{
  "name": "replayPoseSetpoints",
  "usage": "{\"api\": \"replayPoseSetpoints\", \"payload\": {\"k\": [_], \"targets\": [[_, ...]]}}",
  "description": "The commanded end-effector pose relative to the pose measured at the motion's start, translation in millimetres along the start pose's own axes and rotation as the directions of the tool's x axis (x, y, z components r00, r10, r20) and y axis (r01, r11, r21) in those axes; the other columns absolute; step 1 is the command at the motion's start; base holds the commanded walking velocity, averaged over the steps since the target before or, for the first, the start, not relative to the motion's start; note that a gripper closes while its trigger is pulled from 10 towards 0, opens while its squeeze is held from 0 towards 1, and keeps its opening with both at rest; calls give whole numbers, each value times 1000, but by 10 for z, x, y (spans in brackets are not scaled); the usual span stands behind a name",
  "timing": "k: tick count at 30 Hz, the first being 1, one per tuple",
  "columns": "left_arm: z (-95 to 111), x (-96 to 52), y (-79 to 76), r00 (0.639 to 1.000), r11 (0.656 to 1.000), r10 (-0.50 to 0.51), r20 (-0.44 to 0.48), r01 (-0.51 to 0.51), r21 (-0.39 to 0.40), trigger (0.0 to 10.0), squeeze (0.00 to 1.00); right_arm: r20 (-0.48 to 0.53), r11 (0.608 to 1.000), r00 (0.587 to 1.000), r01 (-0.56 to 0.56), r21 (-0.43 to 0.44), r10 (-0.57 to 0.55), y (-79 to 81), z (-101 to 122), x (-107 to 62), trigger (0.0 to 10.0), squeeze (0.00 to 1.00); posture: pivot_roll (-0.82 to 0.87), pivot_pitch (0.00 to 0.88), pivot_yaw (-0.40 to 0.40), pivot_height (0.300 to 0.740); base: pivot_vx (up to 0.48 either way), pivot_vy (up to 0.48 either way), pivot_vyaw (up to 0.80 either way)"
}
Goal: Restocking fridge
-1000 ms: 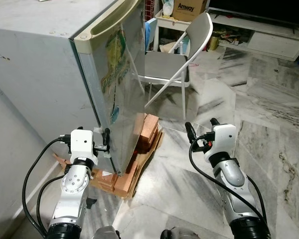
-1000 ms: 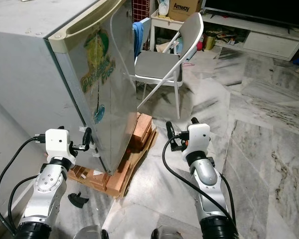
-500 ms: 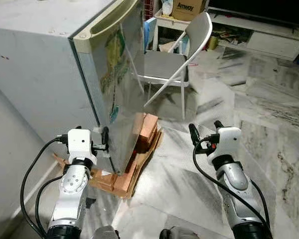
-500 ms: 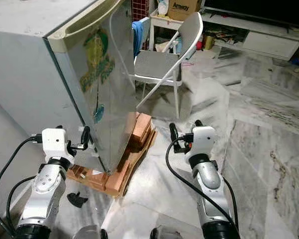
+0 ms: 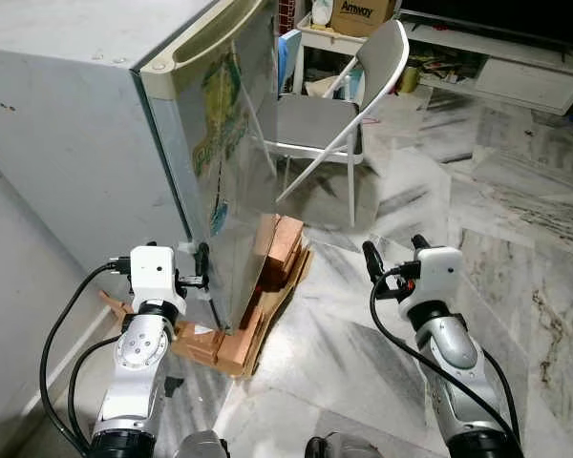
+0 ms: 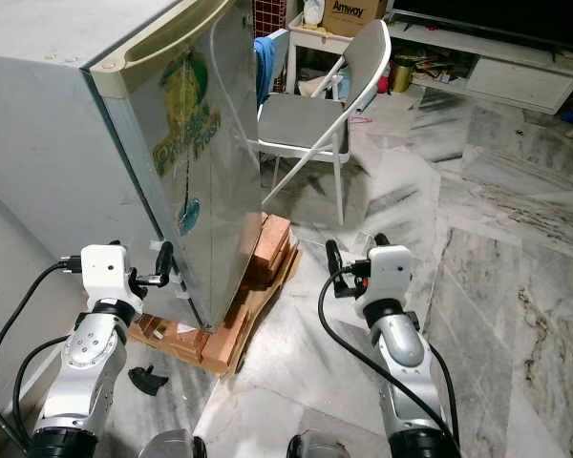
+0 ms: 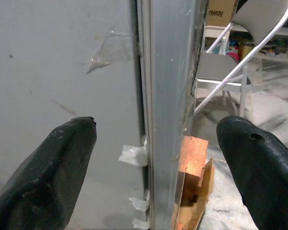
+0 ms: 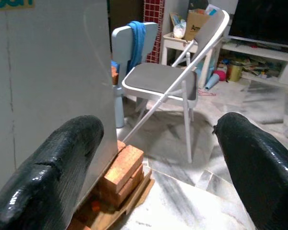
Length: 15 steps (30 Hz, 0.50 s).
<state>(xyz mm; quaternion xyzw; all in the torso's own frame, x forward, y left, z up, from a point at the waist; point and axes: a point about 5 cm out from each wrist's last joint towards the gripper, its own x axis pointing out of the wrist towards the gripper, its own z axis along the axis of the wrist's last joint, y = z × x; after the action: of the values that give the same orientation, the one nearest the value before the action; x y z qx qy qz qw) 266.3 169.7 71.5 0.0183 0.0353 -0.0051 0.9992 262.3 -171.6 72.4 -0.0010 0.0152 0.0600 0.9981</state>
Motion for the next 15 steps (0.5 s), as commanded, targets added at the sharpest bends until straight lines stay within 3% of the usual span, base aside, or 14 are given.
{"api": "replayPoseSetpoints", "payload": {"k": [1, 15], "targets": [[58, 31, 14, 1000, 1000, -2, 16, 2, 1, 10000, 0, 5, 1000, 1000, 29, 11, -30, -56, 37, 3, 10000, 0, 34, 56, -25, 740, 0, 0, 0], [74, 19, 18, 1000, 1000, 4, 21, -4, 2, 10000, 0, -18, 1000, 999, 27, 4, -27, -44, 14, 31, 10000, 0, 42, 64, -27, 740, 0, 0, 0]]}}
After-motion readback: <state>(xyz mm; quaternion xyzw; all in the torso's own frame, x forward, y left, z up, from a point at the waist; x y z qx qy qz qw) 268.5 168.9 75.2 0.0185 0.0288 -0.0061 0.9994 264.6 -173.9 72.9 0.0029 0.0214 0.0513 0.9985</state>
